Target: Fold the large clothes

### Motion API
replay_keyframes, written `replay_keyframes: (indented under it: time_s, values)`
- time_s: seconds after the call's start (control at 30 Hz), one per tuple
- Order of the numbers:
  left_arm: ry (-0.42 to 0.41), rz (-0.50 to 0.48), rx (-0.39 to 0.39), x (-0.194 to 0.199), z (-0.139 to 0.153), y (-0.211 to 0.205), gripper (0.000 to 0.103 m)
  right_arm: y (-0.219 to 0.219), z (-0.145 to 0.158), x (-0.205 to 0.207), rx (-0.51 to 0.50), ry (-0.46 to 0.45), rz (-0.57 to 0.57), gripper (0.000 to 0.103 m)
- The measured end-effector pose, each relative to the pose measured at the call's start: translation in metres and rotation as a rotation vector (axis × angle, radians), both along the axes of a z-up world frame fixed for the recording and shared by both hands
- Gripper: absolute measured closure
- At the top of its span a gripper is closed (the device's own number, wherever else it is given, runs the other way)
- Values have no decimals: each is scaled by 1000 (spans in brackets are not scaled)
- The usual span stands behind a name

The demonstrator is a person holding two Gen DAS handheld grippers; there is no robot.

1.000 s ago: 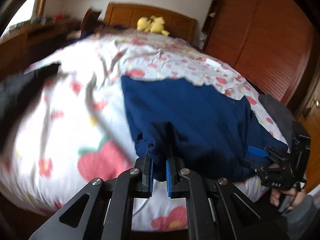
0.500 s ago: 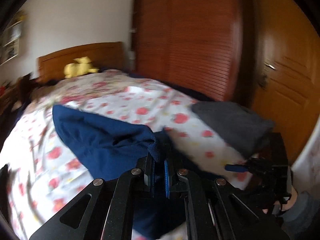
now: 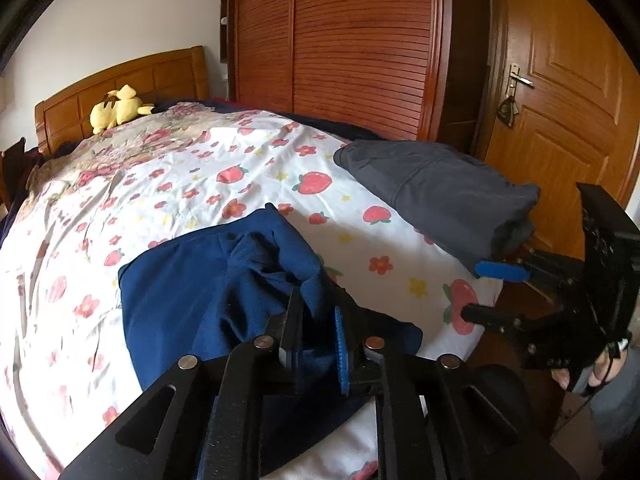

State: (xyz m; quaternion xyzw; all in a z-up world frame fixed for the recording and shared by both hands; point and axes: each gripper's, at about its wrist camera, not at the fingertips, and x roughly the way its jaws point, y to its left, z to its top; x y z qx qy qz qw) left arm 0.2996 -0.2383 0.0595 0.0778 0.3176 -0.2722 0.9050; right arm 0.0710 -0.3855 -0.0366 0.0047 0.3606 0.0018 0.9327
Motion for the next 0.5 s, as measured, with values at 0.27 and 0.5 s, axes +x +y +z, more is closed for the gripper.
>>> replay_keyframes:
  time_s: [0.27,0.5]
  values:
    - [-73,49,-29,-39,3,40,70,24,20,12,-16,-41,41,42]
    - [-81,129,-43,-49,-12,86,57,62,42,33,-24,-87,111,42]
